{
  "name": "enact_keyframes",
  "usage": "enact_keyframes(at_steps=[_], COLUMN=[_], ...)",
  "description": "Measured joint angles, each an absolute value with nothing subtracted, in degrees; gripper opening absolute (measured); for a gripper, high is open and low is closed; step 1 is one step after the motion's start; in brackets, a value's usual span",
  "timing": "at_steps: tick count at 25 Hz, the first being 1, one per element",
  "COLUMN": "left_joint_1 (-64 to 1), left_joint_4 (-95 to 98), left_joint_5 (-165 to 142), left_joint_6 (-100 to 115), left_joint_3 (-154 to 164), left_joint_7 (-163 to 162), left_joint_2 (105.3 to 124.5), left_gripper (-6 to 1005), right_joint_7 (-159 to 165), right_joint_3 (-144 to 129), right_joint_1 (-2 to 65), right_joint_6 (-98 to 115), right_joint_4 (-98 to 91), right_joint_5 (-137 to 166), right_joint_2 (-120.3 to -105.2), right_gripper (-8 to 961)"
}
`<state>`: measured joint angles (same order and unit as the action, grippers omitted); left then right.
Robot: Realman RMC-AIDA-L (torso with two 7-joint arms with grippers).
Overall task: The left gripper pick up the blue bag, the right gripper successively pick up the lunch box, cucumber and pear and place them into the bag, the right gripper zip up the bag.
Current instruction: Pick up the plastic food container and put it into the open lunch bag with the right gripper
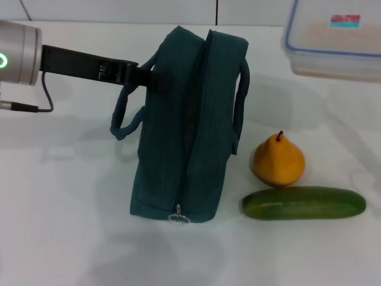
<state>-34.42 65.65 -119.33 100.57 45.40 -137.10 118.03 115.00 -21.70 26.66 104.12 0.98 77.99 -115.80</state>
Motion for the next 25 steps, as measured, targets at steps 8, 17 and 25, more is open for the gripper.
enact_keyframes(at_steps=[8, 17, 25], left_joint_1=[-34.45, -34.51, -34.57], left_joint_4=[65.69, 67.09, 67.36], left_joint_5=[-119.44, -119.12, -115.62], left_joint_6=[99.96, 98.48, 98.40], left_joint_3=[46.51, 47.86, 53.48], left_joint_7=[-136.19, -135.89, -138.15], left_joint_2=[118.05, 119.20, 119.49], left_gripper=[41, 41, 41], right_joint_7=[115.49, 115.48, 115.39], right_joint_3=[-22.08, -22.06, -22.00], right_joint_1=[32.80, 37.10, 40.12], right_joint_6=[105.98, 105.67, 102.12], right_joint_4=[2.39, 3.43, 4.26], right_joint_5=[78.36, 78.40, 78.40], right_joint_2=[-116.20, -116.19, -116.19], right_gripper=[94, 93, 93])
